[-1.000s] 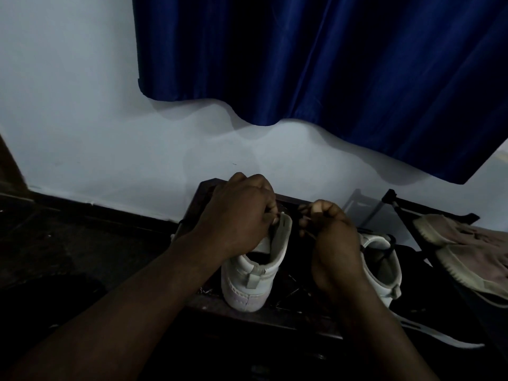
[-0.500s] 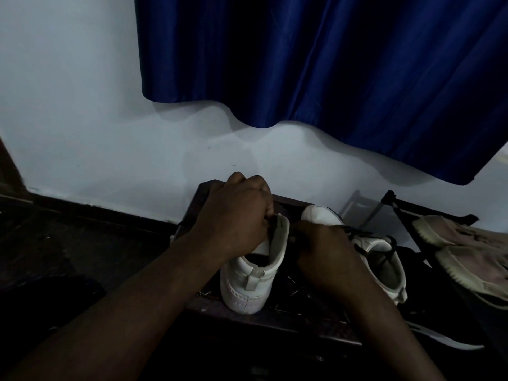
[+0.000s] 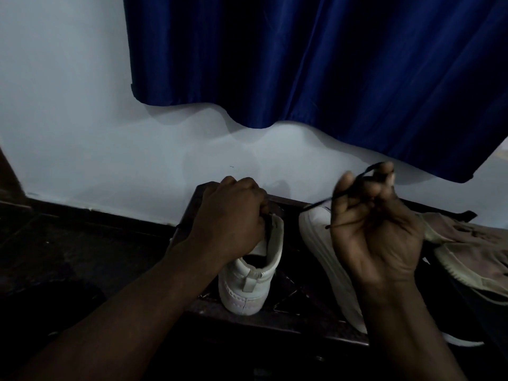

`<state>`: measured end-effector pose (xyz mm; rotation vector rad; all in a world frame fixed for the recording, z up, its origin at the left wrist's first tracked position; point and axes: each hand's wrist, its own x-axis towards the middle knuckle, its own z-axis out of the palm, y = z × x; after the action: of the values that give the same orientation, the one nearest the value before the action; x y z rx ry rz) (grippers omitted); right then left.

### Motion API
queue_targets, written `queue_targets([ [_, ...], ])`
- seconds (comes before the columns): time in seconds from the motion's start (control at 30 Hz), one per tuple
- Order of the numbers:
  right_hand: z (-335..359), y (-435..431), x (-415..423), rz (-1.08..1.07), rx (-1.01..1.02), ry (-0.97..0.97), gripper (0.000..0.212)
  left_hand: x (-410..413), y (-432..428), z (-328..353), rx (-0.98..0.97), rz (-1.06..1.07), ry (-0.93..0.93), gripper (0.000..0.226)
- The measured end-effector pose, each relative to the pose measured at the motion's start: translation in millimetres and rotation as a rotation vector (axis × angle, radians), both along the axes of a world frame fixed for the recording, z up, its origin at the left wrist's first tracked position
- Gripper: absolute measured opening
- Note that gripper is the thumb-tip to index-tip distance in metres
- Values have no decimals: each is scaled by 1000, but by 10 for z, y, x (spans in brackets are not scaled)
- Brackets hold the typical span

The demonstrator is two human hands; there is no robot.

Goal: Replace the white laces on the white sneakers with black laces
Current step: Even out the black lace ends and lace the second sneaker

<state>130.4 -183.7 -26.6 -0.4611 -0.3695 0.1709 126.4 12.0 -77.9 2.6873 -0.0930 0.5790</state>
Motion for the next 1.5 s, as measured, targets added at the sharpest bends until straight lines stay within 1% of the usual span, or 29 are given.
queue_targets([
  [0.03,12,9,4,-57,-97,3,34,5,1,-9,-5,7,-2,14],
  [0.07,-7,16,18,-148,-299,-13,32,8,1,-21,-14,14,-10,13],
  [0.1,-60,24,39,-275,-583,-71,31,9,3,-34,-25,22,-23,11],
  [0.13,-129,34,53,-442,-915,-190,28,9,1,-45,-36,30,-41,10],
  [0.17,-215,52,67,-599,-1248,-371,25,7,0,-52,-46,38,-58,8],
  [0.2,-300,87,68,-687,-1520,-580,21,5,-2,-56,-51,45,-74,7],
  [0.23,-365,127,61,-711,-1715,-740,19,4,-5,-57,-53,52,-86,6],
  [0.27,-399,156,48,-675,-1858,-812,18,1,-9,-56,-52,57,-95,5],
  [0.33,-411,176,25,-519,-2088,-781,17,-3,-17,-59,-45,65,-112,3],
  [0.37,-399,172,21,-426,-2155,-736,18,-7,-20,-59,-45,68,-121,2],
  [0.4,-391,158,21,-339,-2171,-686,19,-11,-20,-57,-45,70,-128,2],
  [0.43,-377,150,14,-261,-2136,-610,22,-13,-21,-57,-45,70,-131,2],
  [0.47,-352,139,8,-202,-2053,-494,27,-15,-18,-54,-42,70,-130,3],
  [0.53,-299,98,13,-97,-1755,-214,36,-14,-10,-52,-29,73,-133,4],
  [0.6,-233,56,-3,-23,-1397,-30,33,-9,-5,-52,-36,70,-131,5],
  [0.67,-173,27,-12,23,-1040,25,25,-3,-2,-57,-42,61,-127,7],
  [0.73,-133,10,20,32,-737,13,26,-1,-4,-62,-27,52,-124,10],
  [0.8,-123,0,72,-27,-557,0,31,0,-5,-63,-30,40,-109,13],
  [0.83,-126,-3,97,-63,-519,-5,34,-2,-1,-64,-41,31,-102,14],
  [1.03,-166,52,151,-197,-519,28,34,-27,29,-23,-100,-19,-5,23],
  [1.1,-161,68,140,-227,-544,27,33,-35,55,-1,-165,-43,25,25],
  [1.13,-161,78,130,-274,-596,17,33,-43,75,14,-225,-57,53,27],
  [1.17,-174,83,126,-361,-705,-11,33,-56,100,33,-294,-71,86,29],
  [1.23,-222,112,129,-593,-1028,-129,31,-92,150,70,-392,-79,129,34],
  [1.27,-252,128,134,-681,-1159,-192,27,-109,168,85,-401,-67,136,34],
  [1.3,-278,146,138,-733,-1235,-229,22,-127,183,98,-390,-47,141,34],
  [1.37,-303,172,132,-787,-1288,-247,11,-168,203,138,-381,3,163,31],
  [1.5,-315,172,143,-833,-1385,-295,6,-224,234,198,-509,109,237,21],
])
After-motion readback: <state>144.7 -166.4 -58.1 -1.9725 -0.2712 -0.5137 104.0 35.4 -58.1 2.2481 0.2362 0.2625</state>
